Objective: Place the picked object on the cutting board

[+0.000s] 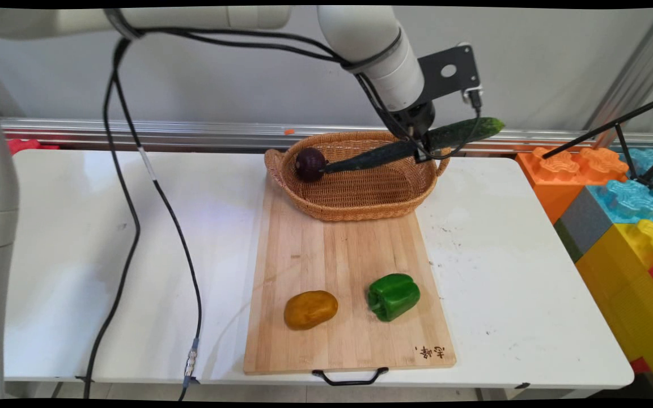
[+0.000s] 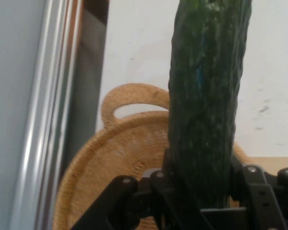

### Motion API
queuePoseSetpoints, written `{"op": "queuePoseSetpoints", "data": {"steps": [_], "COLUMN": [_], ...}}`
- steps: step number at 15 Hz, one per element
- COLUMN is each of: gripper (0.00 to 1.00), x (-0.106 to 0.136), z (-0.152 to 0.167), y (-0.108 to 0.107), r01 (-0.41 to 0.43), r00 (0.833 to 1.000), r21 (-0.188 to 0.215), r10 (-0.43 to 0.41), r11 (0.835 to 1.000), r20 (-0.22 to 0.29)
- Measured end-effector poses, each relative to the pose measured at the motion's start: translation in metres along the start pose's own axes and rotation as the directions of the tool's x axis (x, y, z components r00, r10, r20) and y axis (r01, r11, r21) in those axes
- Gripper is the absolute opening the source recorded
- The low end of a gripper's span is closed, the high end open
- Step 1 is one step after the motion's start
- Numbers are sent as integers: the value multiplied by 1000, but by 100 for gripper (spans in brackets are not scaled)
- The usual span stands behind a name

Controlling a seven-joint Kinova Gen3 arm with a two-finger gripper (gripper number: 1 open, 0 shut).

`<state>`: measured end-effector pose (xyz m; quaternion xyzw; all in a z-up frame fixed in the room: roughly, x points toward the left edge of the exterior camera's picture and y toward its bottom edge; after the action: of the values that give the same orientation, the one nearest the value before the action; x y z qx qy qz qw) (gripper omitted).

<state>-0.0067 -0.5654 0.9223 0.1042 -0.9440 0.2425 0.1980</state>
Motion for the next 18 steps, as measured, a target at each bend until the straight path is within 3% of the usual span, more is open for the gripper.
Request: {"op": "queuePoseSetpoints", "data": {"steps": [4,8,12,18], "gripper": [0,0,0,0], "x": [6,-8,-33,-79], "z": [-43,-63,-53,-14], "y": [39,77,100,112], "r01": [66,82,64,26], "r00": [998,994,991,982], "r21": [-51,-83,-96,-96], "r10": [-64,-75,-51,-7], "r11": [997,993,993,995], "r20": [29,77,126,190]}}
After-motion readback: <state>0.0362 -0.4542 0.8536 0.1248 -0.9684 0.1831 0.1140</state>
